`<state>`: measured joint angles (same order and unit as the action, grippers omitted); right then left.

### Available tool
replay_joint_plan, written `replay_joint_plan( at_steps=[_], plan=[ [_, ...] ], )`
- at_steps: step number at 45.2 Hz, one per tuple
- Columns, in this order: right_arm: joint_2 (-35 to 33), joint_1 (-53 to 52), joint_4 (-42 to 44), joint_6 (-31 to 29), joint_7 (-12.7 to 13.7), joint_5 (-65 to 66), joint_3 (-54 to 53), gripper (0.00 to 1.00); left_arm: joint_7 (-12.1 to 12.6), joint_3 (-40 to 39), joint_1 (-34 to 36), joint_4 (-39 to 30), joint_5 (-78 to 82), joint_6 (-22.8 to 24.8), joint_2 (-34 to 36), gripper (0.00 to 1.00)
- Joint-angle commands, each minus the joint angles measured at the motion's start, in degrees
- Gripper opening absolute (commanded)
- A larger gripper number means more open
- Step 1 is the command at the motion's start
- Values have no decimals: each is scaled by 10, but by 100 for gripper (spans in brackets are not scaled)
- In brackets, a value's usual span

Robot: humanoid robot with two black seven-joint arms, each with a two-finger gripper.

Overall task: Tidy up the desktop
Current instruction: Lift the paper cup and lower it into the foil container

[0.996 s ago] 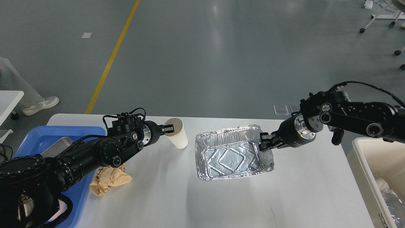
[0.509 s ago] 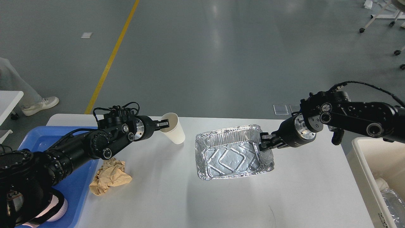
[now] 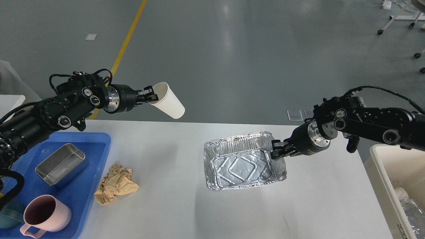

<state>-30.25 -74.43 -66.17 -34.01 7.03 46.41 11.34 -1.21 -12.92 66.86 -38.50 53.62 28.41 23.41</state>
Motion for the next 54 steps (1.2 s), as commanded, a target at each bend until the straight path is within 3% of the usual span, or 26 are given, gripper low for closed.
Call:
replay_joint_plan(
  at_steps=[1,7,26,44,54],
  plan=[
    [1,1,1,0,0,0,0,0,9,-37,24,-37,-3,62,24,4],
    [2,0,1,0,0,0,0,0,23,-52,53,-68,-4,130,26,1],
    [1,0,0,0,0,0,0,0,19,-49,203,-86,-4,232,-27,2],
    [-5,-2,0,0,-1,0,-4,0,27,7,225,-77,7,235,-165,3],
    [-17,-4,-1,-1,-1,0,-4,0,63,22,220,-77,8,227,-182,4]
  ],
)
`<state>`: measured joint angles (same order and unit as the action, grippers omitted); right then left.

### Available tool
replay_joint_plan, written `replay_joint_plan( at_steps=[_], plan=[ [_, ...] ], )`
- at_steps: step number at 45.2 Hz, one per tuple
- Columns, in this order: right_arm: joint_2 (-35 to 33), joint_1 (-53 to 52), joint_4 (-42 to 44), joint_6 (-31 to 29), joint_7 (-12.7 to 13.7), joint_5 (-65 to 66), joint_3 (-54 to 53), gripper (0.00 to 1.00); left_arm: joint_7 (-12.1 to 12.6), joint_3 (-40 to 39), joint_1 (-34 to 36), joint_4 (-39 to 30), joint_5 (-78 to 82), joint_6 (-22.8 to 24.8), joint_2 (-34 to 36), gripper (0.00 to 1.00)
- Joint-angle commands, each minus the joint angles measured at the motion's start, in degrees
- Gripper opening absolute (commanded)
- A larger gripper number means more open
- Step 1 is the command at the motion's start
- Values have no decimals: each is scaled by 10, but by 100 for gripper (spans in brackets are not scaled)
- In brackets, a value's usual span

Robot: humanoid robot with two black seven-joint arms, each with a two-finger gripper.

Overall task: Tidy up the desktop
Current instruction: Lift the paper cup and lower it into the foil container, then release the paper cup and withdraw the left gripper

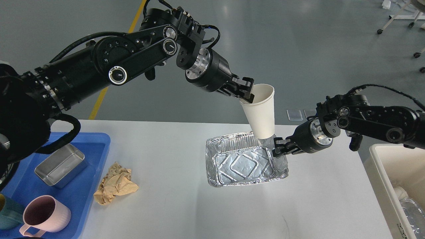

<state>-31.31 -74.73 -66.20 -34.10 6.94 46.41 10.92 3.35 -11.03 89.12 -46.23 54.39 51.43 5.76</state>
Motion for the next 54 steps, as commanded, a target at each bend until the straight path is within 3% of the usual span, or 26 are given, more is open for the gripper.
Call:
replay_joint_plan(
  at_steps=[1,8,20,40,54],
  plan=[
    [-6,-1,-1,0,0,0,0,0,18,5,-3,0,0,-3,-6,4],
    [-7,-3,-2,0,0,0,0,0,24,21,-3,0,0,-5,-5,4],
    [-12,-7,-11,-6,0,-3,-4,0,39,75,-32,3,0,-75,-23,4],
    [-10,-12,-23,-10,-1,-9,-11,0,39,75,-69,50,0,-107,-94,4],
    [-11,-12,-26,-11,-1,-10,-17,0,37,76,-69,68,0,-117,-102,8]
  ],
)
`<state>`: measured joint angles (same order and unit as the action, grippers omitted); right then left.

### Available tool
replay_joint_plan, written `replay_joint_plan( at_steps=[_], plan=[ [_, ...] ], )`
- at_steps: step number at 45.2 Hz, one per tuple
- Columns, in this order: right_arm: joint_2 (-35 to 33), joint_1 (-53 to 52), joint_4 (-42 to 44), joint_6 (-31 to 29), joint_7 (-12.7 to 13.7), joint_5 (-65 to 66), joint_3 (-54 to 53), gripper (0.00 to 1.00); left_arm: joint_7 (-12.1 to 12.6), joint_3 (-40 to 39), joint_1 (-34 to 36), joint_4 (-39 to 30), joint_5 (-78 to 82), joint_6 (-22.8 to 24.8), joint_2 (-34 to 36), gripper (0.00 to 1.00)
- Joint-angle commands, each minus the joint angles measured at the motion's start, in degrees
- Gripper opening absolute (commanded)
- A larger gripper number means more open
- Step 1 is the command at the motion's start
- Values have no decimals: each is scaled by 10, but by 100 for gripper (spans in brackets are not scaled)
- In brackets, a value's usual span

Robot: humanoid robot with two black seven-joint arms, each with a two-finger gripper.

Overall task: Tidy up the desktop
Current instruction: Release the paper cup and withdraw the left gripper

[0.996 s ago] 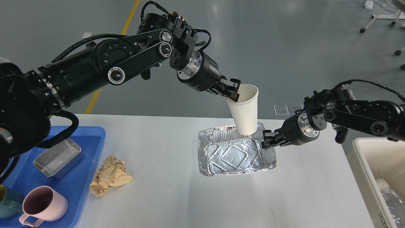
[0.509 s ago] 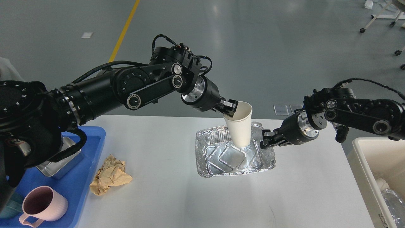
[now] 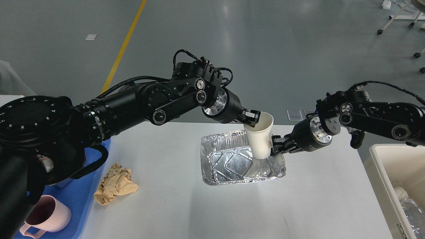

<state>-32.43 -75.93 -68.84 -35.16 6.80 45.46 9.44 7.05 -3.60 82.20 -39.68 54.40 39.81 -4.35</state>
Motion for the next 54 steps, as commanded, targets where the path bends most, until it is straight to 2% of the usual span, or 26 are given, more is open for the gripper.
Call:
replay_joint_plan(
  at_steps=[1,15,20,24,30,31,51,54],
  plan=[
    [0,0,0,0,1,-1,-3,0,0,3,0,2,0,-1,0,9],
    [0,0,1,0,1,-1,-2,0,0,1,1,2,0,-2,-7,15],
    [0,0,1,0,1,-1,-2,0,1,1,1,1,0,-6,-7,24],
    [0,0,2,0,1,-1,-2,0,1,1,2,1,-1,-14,-7,36],
    [-1,0,3,1,1,-1,-6,0,2,1,1,1,-1,-17,-8,43],
    [-3,0,5,1,0,-1,-8,0,2,1,2,1,-2,-17,-7,48],
    [-7,0,5,1,0,-2,-9,0,-5,-18,7,1,-15,-18,4,71],
    [-10,0,5,1,1,-2,-11,0,-6,-33,8,1,-26,-17,16,71]
  ],
)
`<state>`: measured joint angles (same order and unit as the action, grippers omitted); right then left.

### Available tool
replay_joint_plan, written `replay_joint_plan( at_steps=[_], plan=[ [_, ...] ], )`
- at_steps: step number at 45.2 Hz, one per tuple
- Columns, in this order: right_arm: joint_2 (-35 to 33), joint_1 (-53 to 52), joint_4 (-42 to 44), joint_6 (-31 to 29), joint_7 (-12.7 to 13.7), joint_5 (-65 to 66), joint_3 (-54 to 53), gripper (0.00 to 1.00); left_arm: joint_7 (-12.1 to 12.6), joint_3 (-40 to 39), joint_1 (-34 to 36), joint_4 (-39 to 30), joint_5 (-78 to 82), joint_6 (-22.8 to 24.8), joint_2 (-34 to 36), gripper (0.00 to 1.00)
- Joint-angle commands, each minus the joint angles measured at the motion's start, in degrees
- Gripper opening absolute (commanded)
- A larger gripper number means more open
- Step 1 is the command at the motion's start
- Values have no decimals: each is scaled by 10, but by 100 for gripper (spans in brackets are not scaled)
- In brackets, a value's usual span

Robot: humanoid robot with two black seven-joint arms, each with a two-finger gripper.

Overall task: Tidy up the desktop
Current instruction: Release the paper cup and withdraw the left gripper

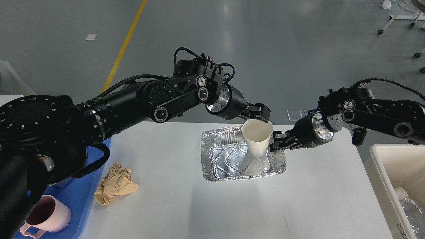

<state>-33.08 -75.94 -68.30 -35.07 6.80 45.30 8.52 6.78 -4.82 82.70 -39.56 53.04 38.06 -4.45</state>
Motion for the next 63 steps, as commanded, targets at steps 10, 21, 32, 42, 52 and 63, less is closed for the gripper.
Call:
replay_joint_plan(
  at_steps=[10,21,32,42,52,63],
  plan=[
    [-5,0,0,0,0,0,-2,0,-5,-46,-6,-6,-20,-1,87,71],
    [-5,0,0,0,0,0,-3,0,-6,-93,-72,-10,-19,-19,168,73],
    [-10,1,-1,0,0,0,-5,0,-13,-149,-197,-71,-18,-68,260,75],
    [-14,8,-2,1,0,0,-11,0,-18,-194,-272,-175,-35,-76,370,75],
    [-11,17,-2,1,0,1,-18,0,-13,-208,-334,-284,-46,-78,496,75],
    [-8,26,-3,0,0,1,-18,0,-10,-247,-375,-379,-51,-59,633,79]
  ],
)
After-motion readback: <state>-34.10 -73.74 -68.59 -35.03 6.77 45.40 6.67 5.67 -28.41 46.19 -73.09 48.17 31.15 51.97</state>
